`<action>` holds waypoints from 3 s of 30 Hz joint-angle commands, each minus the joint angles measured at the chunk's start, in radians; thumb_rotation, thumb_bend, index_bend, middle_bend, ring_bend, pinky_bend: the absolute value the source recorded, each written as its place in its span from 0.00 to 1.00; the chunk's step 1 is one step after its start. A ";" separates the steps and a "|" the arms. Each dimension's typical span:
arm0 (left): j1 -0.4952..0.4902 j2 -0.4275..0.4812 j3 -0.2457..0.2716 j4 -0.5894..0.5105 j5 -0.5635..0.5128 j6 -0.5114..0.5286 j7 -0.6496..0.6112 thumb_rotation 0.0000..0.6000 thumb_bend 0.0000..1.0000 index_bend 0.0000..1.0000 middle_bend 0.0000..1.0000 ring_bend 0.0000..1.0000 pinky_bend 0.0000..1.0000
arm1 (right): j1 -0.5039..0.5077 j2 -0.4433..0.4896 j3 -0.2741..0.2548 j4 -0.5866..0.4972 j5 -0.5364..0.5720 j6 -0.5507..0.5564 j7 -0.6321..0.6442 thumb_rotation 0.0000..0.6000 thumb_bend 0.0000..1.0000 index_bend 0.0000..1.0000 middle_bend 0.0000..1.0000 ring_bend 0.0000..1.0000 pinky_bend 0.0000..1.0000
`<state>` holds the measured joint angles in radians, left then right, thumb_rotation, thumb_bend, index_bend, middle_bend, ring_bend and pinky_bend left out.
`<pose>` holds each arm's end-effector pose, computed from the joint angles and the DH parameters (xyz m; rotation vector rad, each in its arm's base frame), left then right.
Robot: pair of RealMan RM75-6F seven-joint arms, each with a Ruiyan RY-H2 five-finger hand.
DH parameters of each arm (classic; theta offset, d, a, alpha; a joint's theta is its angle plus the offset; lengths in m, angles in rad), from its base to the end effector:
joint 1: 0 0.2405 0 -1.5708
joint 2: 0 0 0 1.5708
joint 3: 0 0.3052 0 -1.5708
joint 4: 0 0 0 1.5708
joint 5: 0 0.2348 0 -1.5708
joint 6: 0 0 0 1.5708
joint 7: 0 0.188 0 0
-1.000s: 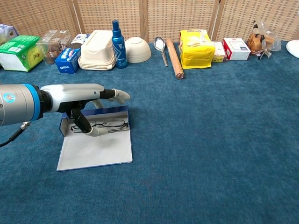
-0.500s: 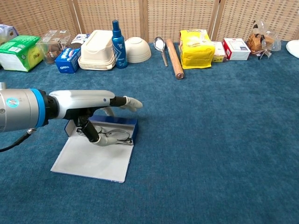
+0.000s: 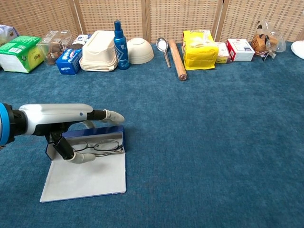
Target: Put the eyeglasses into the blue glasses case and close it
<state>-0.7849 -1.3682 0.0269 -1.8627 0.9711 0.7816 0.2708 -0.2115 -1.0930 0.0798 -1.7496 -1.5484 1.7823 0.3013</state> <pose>-0.1712 0.3113 -0.0743 -2.1583 -1.3914 -0.6957 -0.3599 -0.1258 0.2089 0.9228 -1.0439 1.2124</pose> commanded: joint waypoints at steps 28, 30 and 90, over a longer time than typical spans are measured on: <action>-0.045 -0.017 0.011 -0.044 0.033 -0.030 0.011 0.95 0.36 0.00 0.07 0.00 0.12 | -0.012 -0.003 -0.003 0.008 -0.008 0.023 0.013 1.00 0.40 0.03 0.28 0.10 0.19; -0.043 -0.010 0.018 -0.051 0.037 -0.029 0.011 0.95 0.36 0.00 0.07 0.00 0.12 | -0.010 -0.004 -0.003 0.005 -0.012 0.021 0.011 1.00 0.40 0.03 0.28 0.10 0.19; 0.168 0.163 0.173 -0.202 0.130 0.098 -0.053 0.93 0.36 0.00 0.04 0.00 0.09 | 0.031 -0.032 -0.007 0.063 -0.022 -0.022 0.077 1.00 0.40 0.02 0.28 0.10 0.19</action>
<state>-0.6193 -1.2046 0.2004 -2.0633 1.0975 0.8807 0.2193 -0.1810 -1.1252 0.0730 -1.6863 -1.5709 1.7599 0.3779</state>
